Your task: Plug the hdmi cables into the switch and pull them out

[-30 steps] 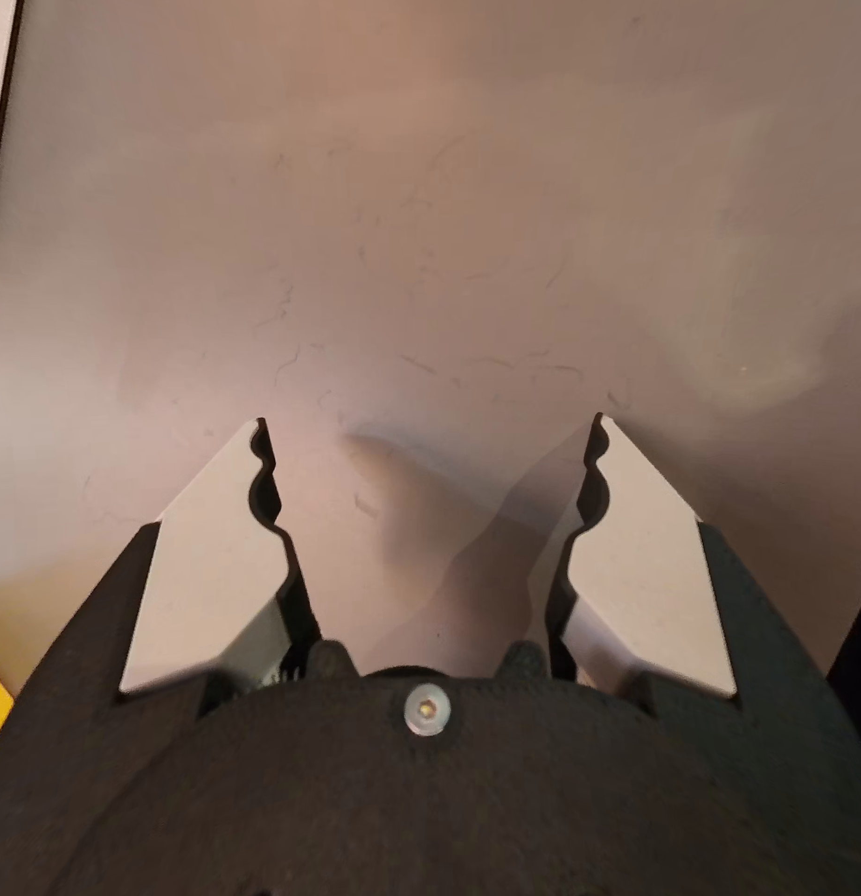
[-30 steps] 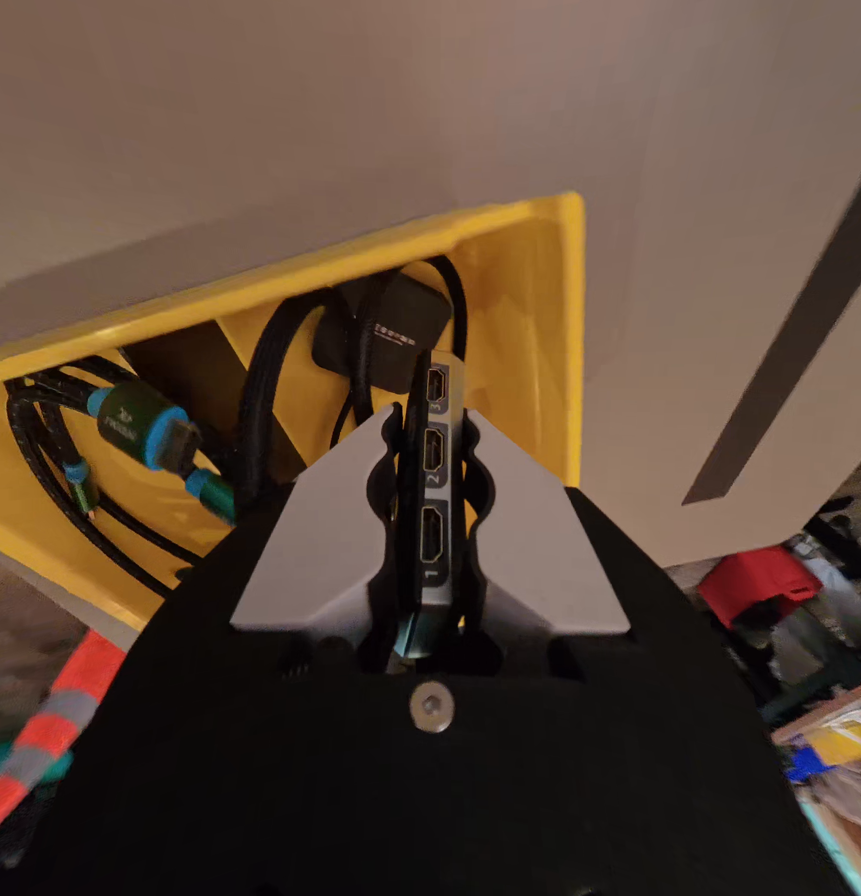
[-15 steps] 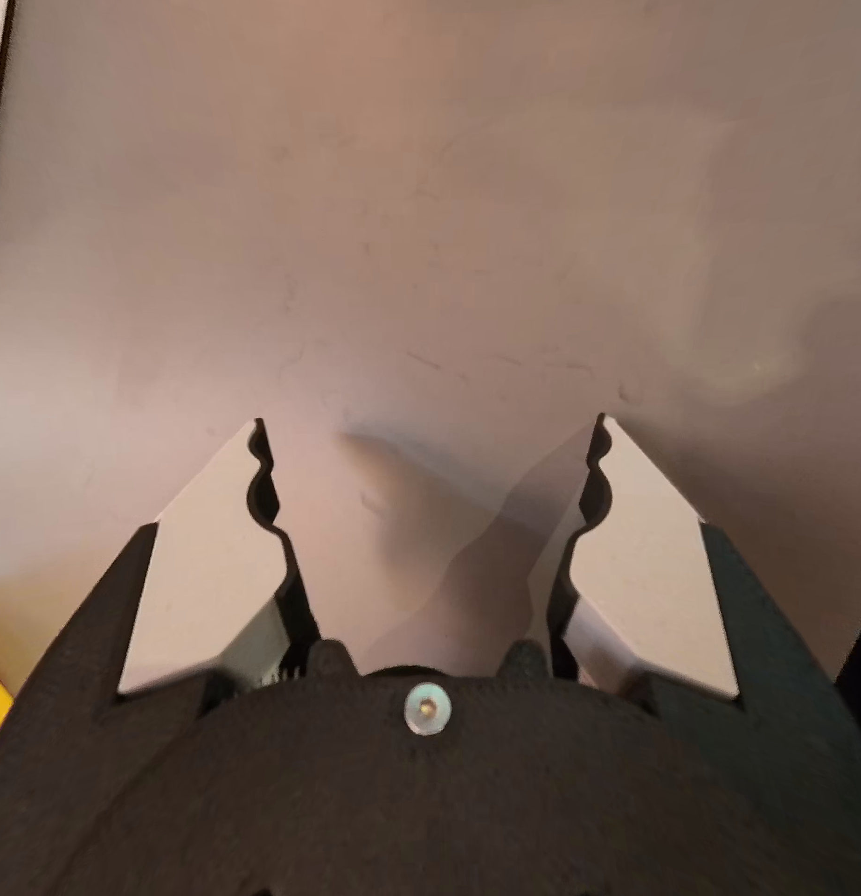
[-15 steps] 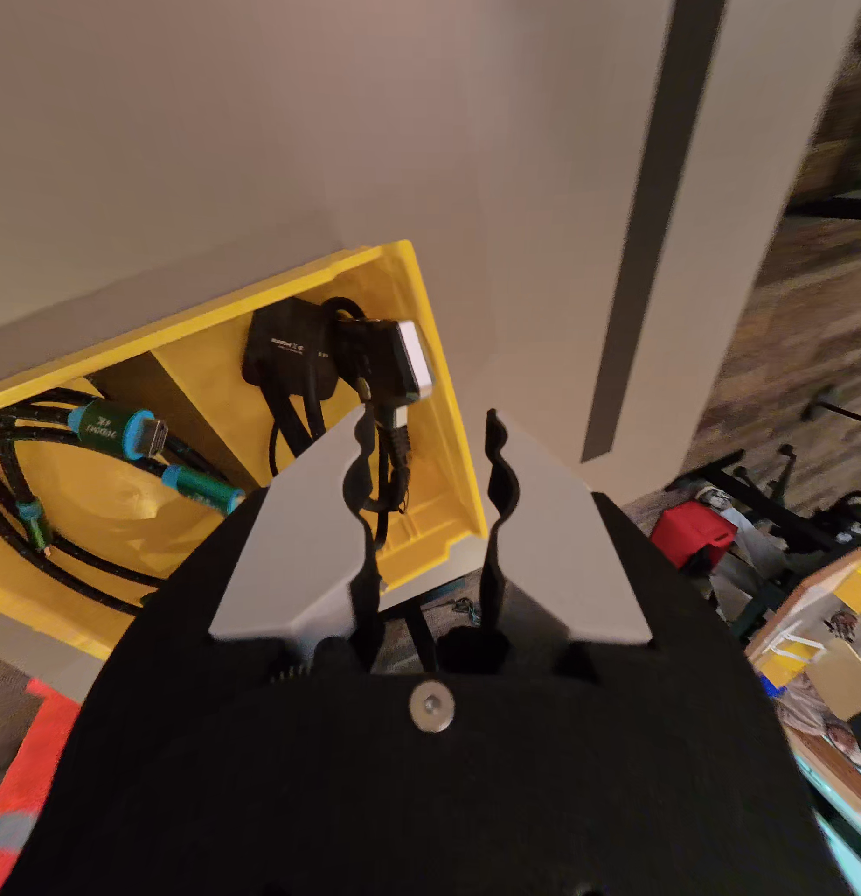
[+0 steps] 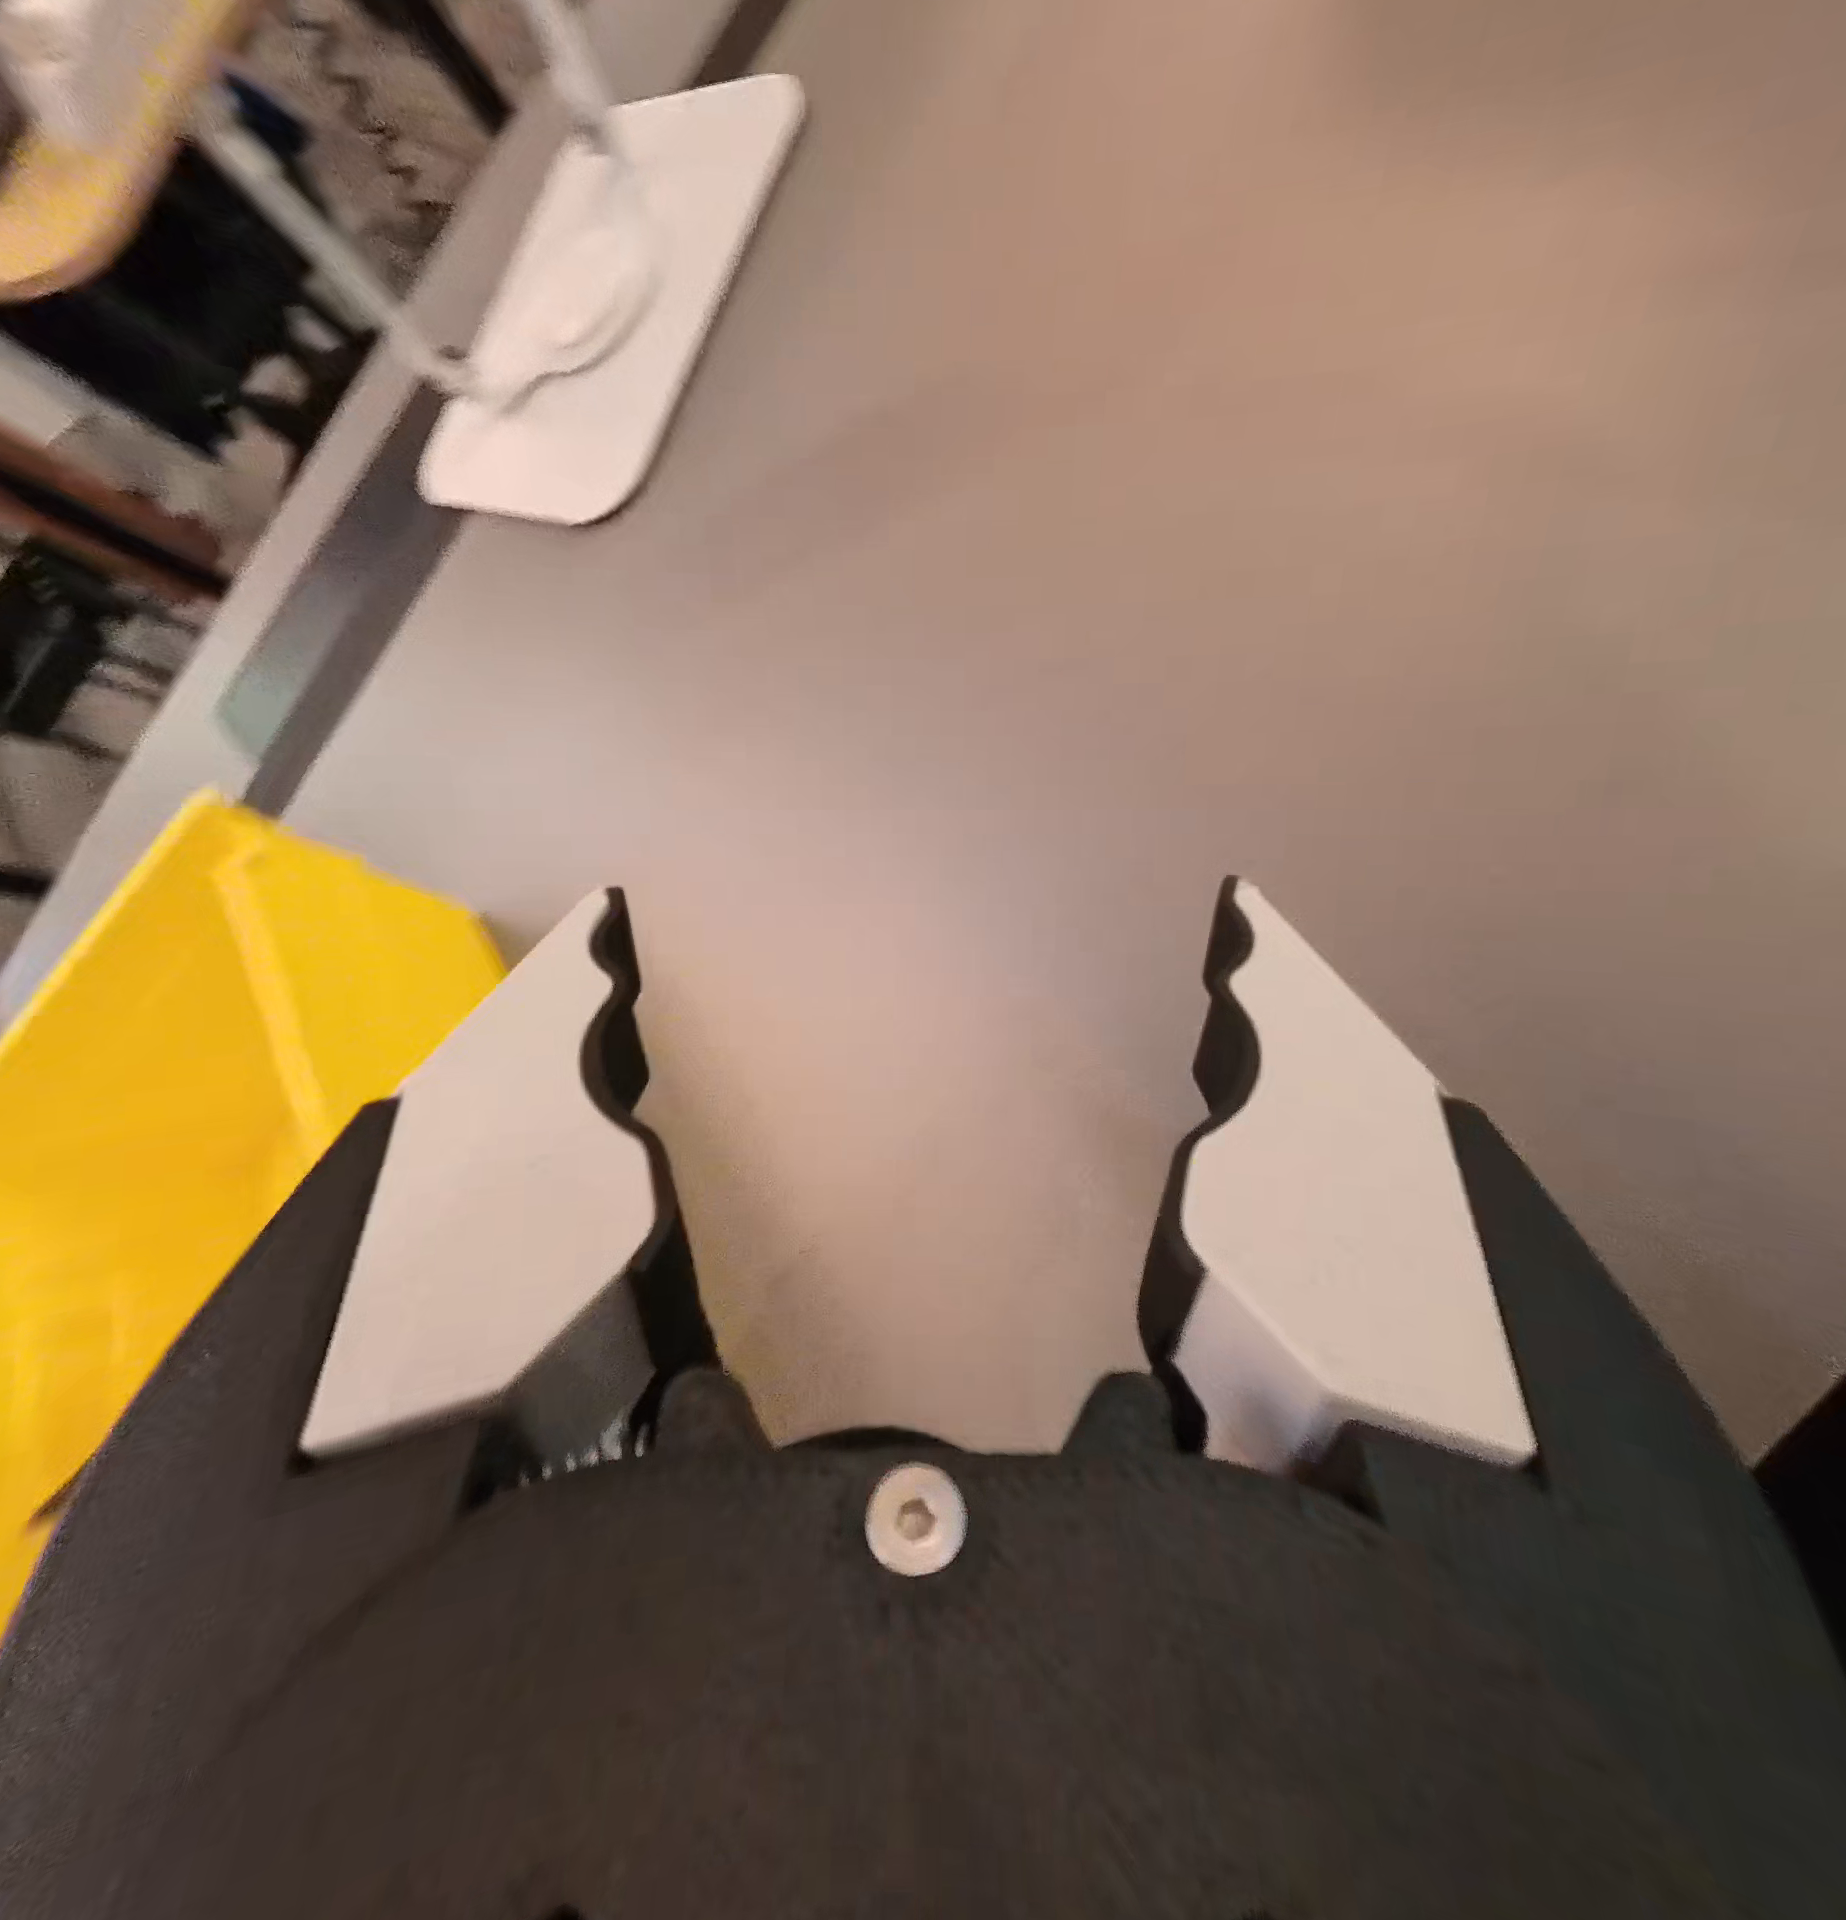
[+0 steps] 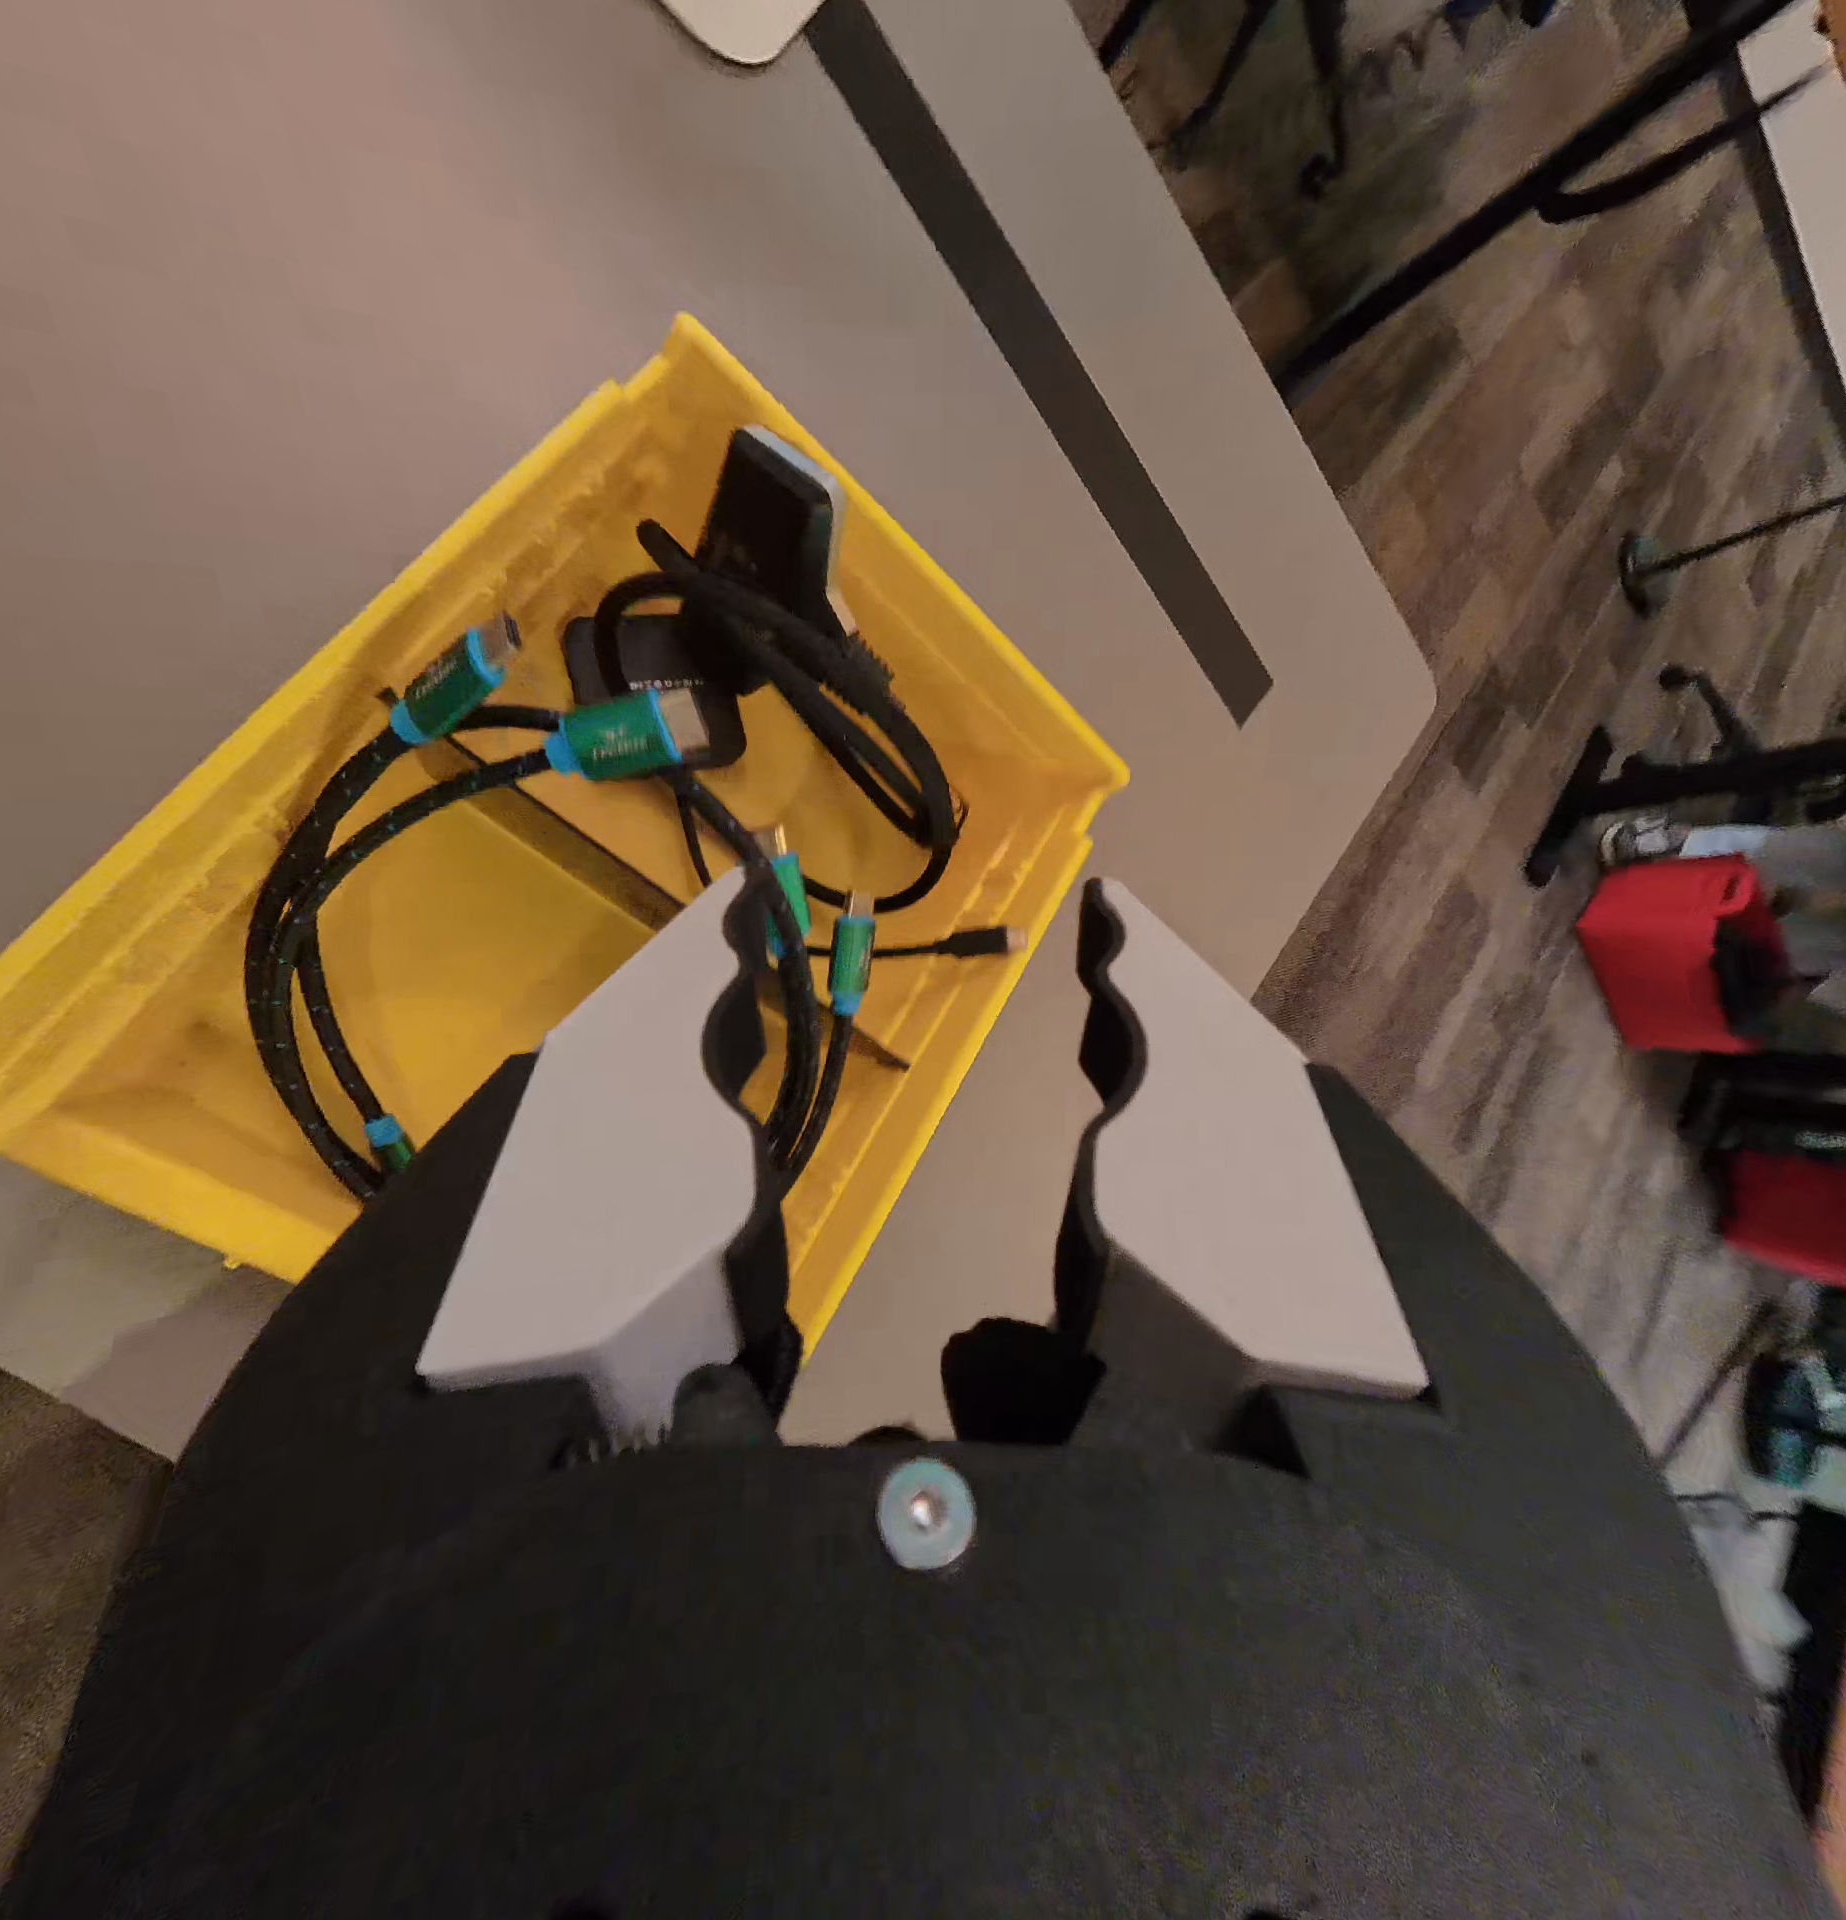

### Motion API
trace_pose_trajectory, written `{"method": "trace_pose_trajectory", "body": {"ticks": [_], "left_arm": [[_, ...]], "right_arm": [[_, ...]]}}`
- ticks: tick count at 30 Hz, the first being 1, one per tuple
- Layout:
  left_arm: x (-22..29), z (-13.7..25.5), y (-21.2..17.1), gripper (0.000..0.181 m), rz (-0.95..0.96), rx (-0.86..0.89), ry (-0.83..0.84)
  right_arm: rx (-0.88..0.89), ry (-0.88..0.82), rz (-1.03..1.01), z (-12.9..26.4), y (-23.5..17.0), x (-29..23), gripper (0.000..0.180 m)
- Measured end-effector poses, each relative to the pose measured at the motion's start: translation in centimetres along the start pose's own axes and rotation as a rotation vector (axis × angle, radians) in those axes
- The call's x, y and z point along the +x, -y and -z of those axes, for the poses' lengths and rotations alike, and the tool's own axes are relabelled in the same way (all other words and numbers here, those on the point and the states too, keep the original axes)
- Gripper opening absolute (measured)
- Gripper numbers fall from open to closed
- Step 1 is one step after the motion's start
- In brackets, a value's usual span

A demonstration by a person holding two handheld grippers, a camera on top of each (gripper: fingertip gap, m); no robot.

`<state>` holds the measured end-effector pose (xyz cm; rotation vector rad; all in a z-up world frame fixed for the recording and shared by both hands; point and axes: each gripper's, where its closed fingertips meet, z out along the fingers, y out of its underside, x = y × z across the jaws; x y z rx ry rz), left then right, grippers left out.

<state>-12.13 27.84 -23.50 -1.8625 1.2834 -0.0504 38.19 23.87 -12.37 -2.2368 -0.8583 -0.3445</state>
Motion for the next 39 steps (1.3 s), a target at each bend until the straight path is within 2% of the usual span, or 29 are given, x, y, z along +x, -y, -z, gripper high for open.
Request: {"method": "trace_pose_trajectory", "body": {"ticks": [5,9,13,17,20,23,26,27,29,32,39], "left_arm": [[-9.0,6.2,-3.9,0.107,0.186,-0.004,0.256],[-14.4,10.4,-9.3,0.112,0.383,-0.031,0.377],[-18.2,12.8,-15.5,0.115,0.502,-0.091,0.467],[-20.8,13.1,-21.2,0.115,0.618,-0.137,0.478],[-22.1,11.4,-25.1,0.119,0.719,-0.154,0.426],[-22.0,8.8,-28.1,0.124,0.800,-0.206,0.307],[-21.3,6.7,-28.8,0.112,0.836,-0.194,0.173],[-20.6,5.9,-28.7,0.102,0.848,-0.189,0.109],[-19.6,4.8,-28.5,0.085,0.868,-0.178,0.010],[-19.5,4.1,-27.5,0.063,0.935,-0.087,-0.076],[-19.4,3.8,-26.2,0.031,0.938,0.019,-0.138]], "right_arm": [[0.080,-0.067,-0.248,1.2,-6.2,0.7,0.077],[0.085,-0.118,-0.346,1.0,-10.0,0.8,0.084],[0.048,-0.122,-0.413,-0.8,-13.0,0.4,0.087],[0.014,-0.093,-0.455,-3.1,-14.8,-0.4,0.088],[0.016,-0.059,-0.496,-4.6,-15.2,-1.2,0.087],[0.023,-0.004,-0.517,-6.0,-15.1,-2.3,0.086],[0.007,0.045,-0.524,-7.3,-15.1,-3.5,0.084],[-0.005,0.048,-0.517,-7.5,-15.2,-3.6,0.077],[0.007,0.048,-0.520,-7.6,-14.8,-3.5,0.076],[0.006,0.099,-0.540,-7.9,-14.5,-3.8,0.059],[-0.004,0.176,-0.503,-8.6,-13.3,-5.2,0.033]]}}
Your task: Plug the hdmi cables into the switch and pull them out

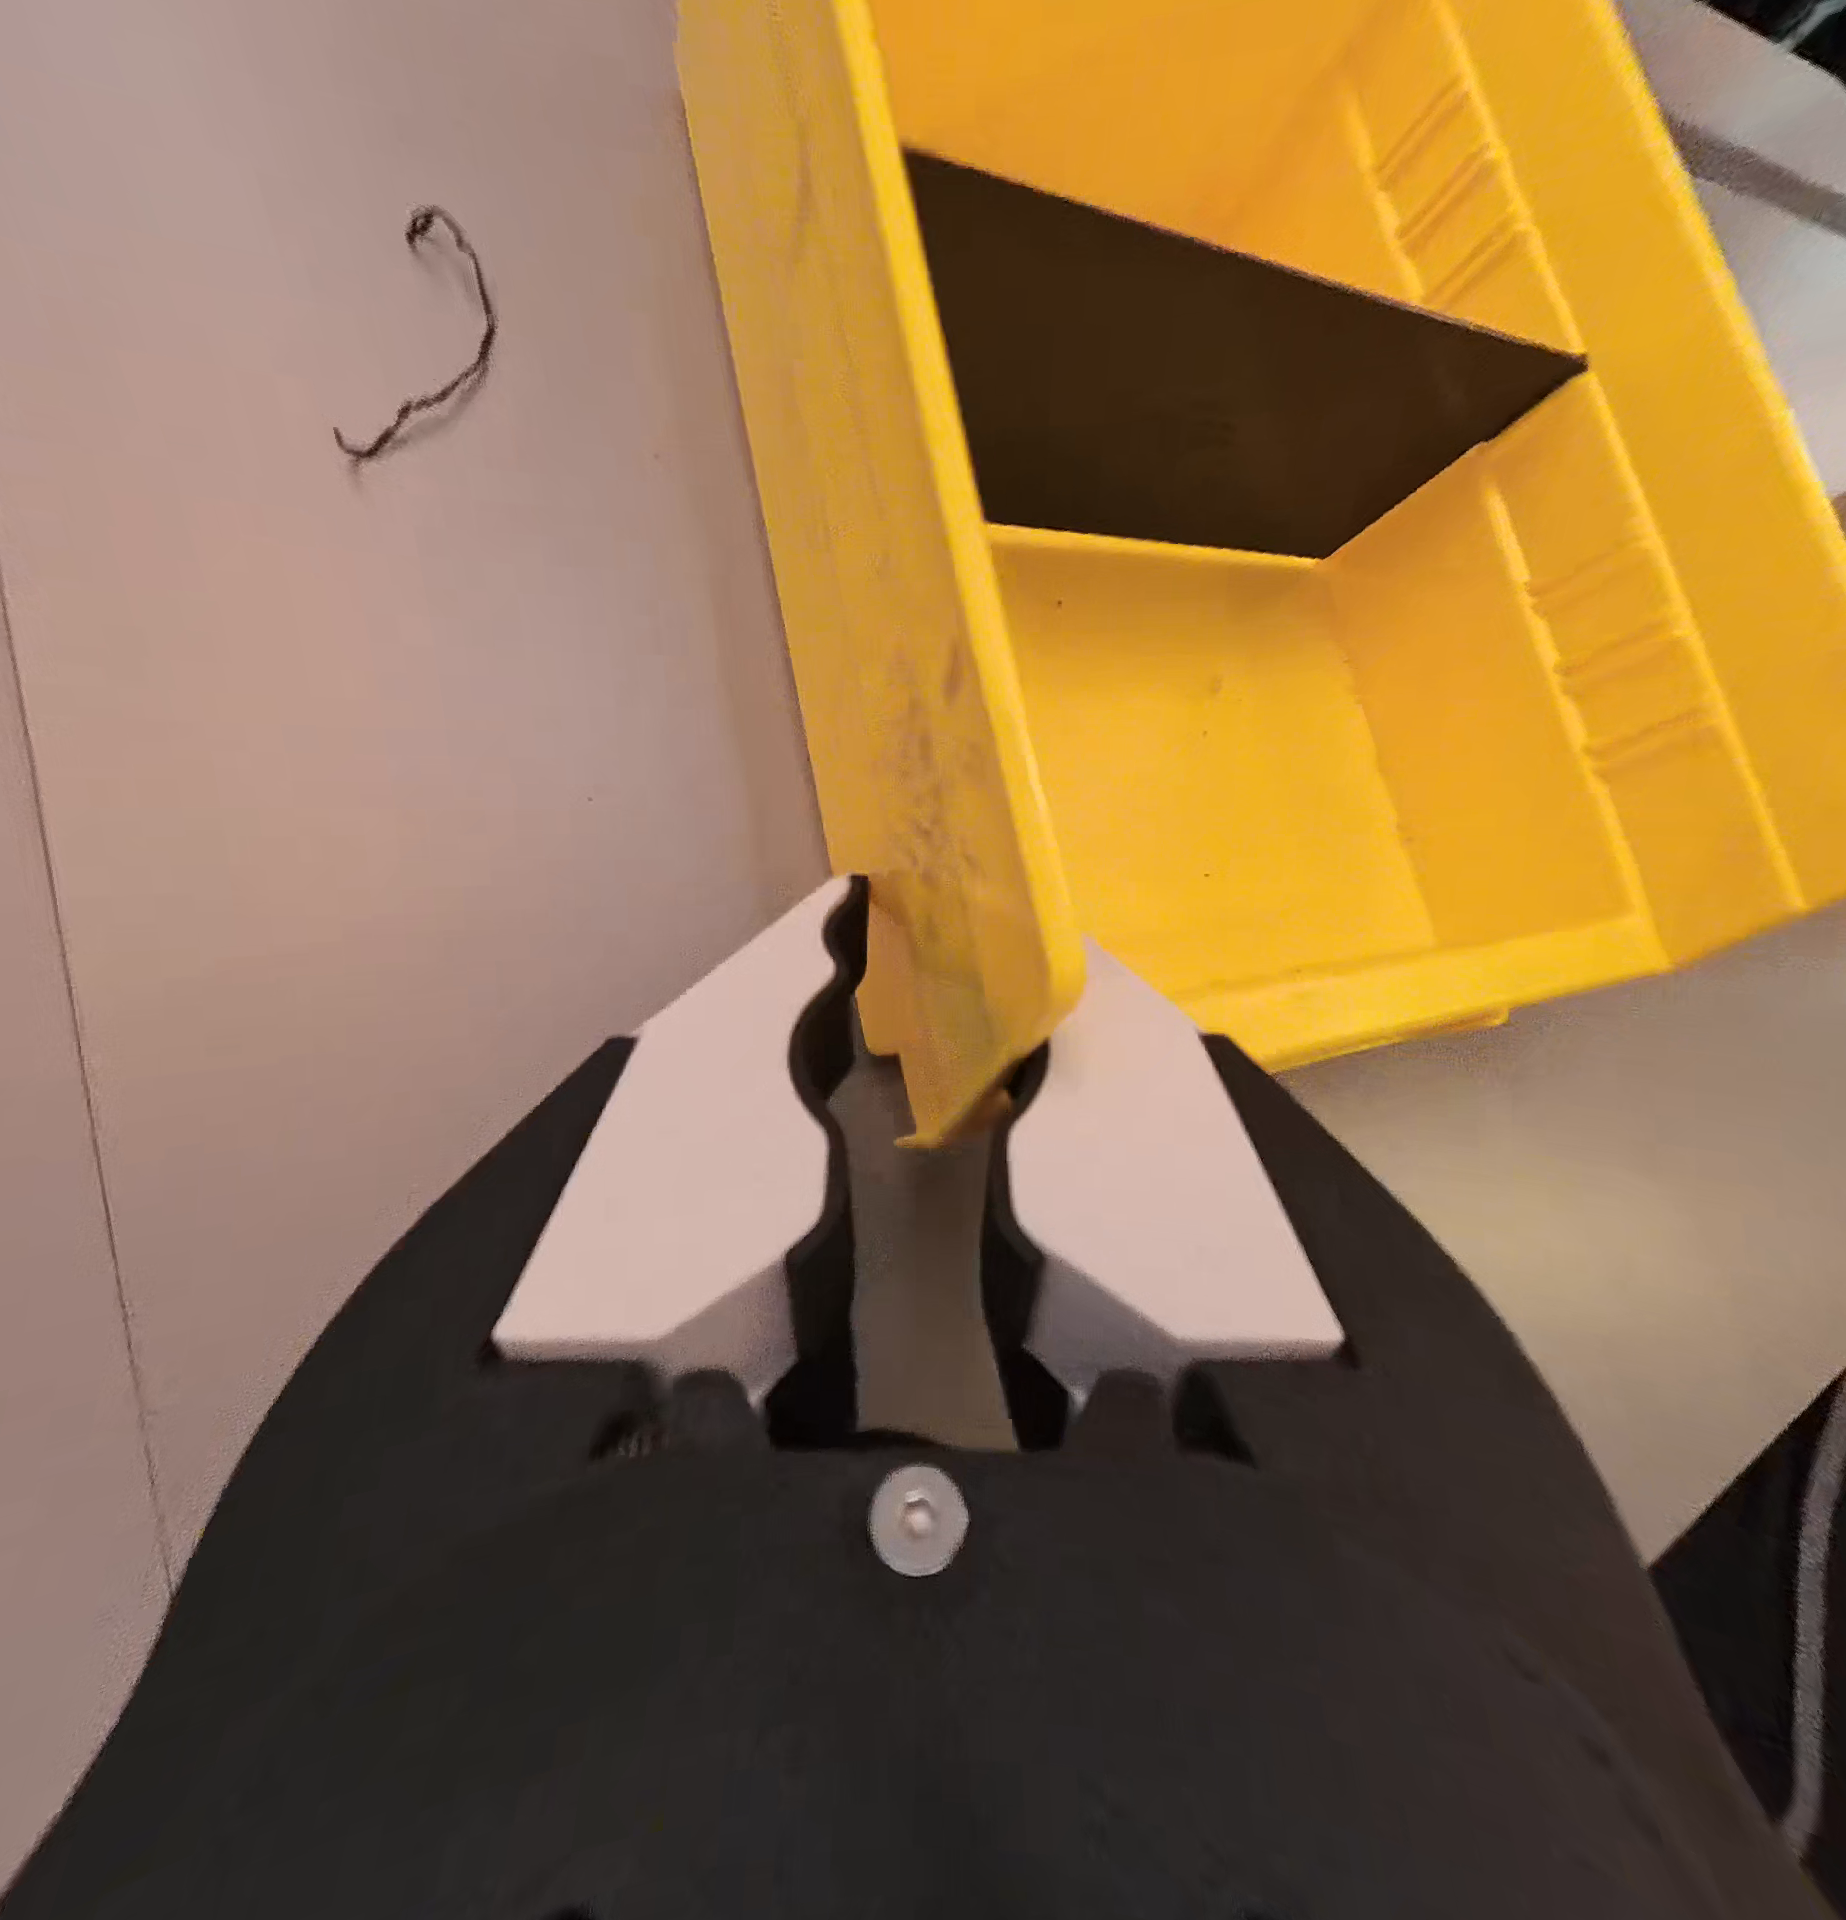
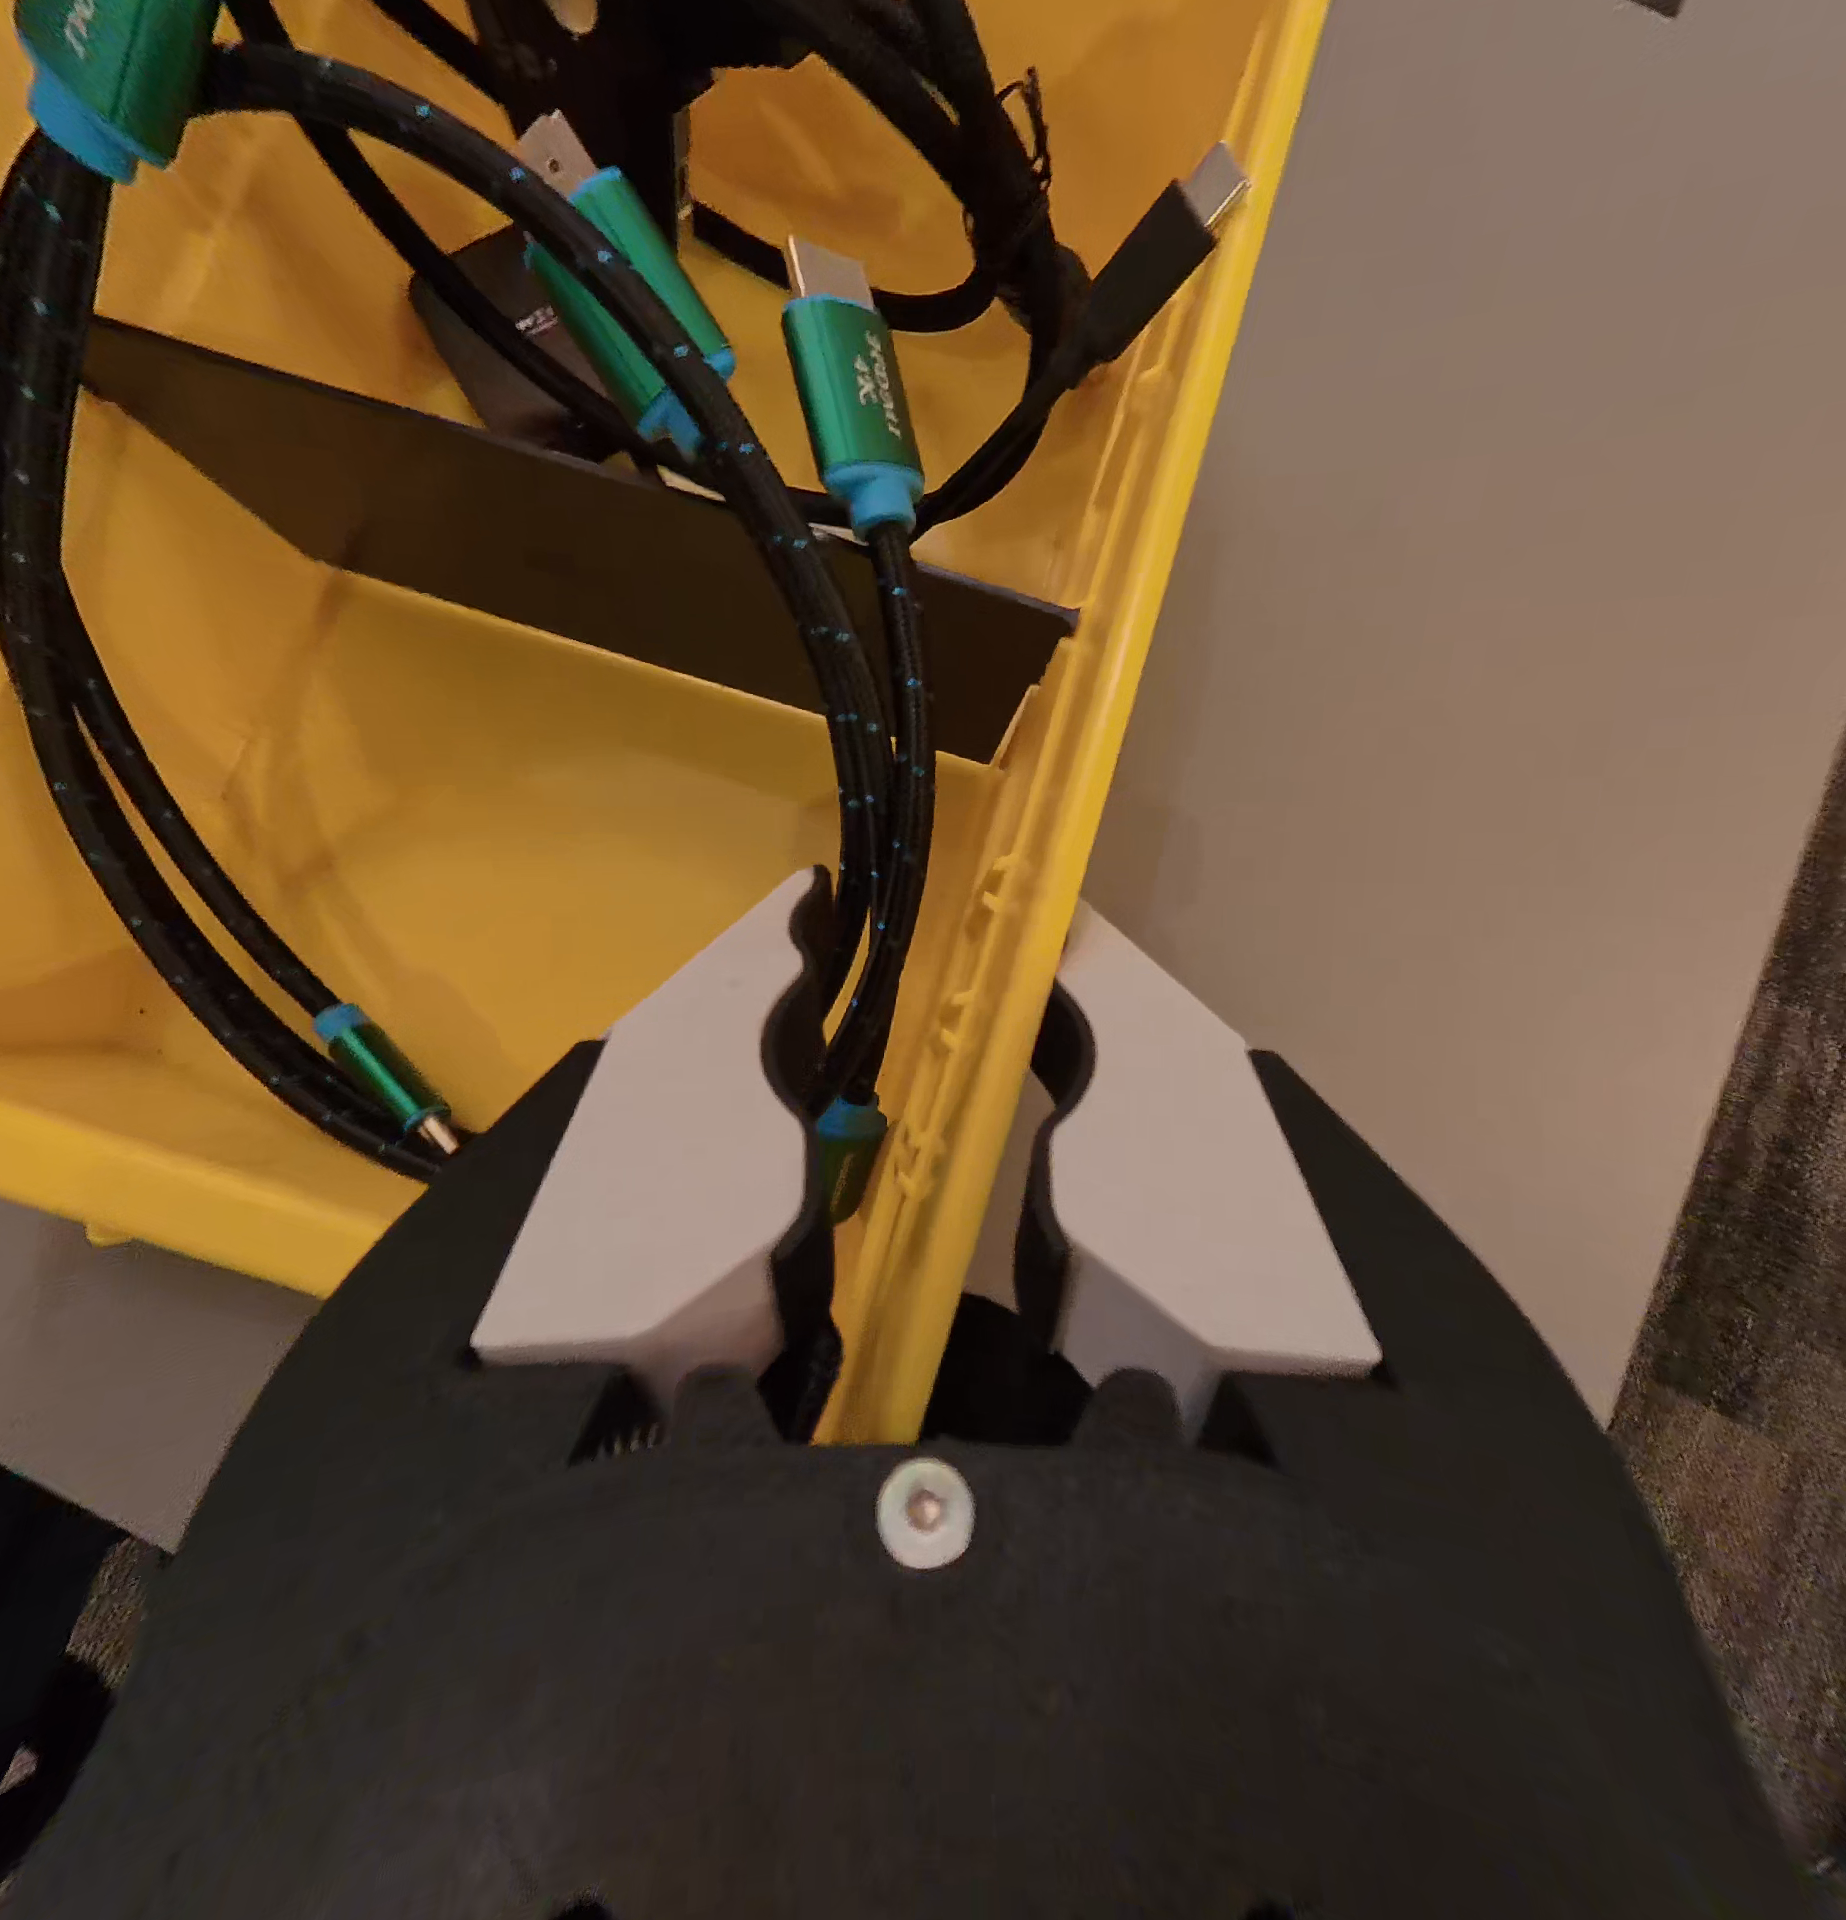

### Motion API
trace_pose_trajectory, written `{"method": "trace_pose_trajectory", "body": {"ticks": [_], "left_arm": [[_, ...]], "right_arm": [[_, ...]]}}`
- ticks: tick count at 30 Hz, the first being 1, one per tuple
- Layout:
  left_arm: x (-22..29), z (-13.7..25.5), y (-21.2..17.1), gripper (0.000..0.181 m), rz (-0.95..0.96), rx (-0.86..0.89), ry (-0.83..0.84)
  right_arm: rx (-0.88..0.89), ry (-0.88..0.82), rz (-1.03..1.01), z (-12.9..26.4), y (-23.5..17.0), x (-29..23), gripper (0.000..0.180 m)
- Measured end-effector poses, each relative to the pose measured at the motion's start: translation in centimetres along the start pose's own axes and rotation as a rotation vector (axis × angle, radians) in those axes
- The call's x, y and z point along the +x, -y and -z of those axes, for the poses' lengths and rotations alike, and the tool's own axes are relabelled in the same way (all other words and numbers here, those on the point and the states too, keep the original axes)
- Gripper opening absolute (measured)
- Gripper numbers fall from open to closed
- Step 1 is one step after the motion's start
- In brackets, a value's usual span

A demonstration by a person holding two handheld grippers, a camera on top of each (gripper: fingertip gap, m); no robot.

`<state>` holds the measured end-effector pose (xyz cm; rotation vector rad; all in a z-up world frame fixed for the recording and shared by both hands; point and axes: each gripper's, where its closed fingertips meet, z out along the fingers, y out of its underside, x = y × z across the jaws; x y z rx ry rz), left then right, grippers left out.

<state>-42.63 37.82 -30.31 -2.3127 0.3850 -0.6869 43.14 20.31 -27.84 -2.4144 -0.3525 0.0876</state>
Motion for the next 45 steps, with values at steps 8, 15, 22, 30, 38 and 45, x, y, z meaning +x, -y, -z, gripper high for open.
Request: {"method": "trace_pose_trajectory", "body": {"ticks": [8,15,22,30,38,45], "left_arm": [[0.2,0.1,0.1,0.005,-0.045,0.011,0.093],[3.0,0.2,0.8,0.003,0.000,0.116,-0.016],[4.9,1.0,1.6,0.003,-0.039,0.172,0.004],[5.4,5.3,4.7,0.003,0.063,0.389,-0.057],[4.7,9.8,6.7,0.004,0.164,0.628,-0.018],[4.9,13.4,7.7,0.004,0.168,0.733,-0.058]], "right_arm": [[0.028,0.065,0.011,-1.8,1.3,-3.4,0.030],[0.049,0.116,0.034,-3.2,3.1,-7.2,0.036],[0.080,0.191,0.043,-5.0,5.7,-12.0,0.041],[0.119,0.280,0.074,-7.2,8.8,-19.4,0.054],[0.172,0.325,0.150,-9.8,11.8,-28.7,0.072],[0.213,0.418,0.118,-11.5,14.6,-37.5,0.092]]}}
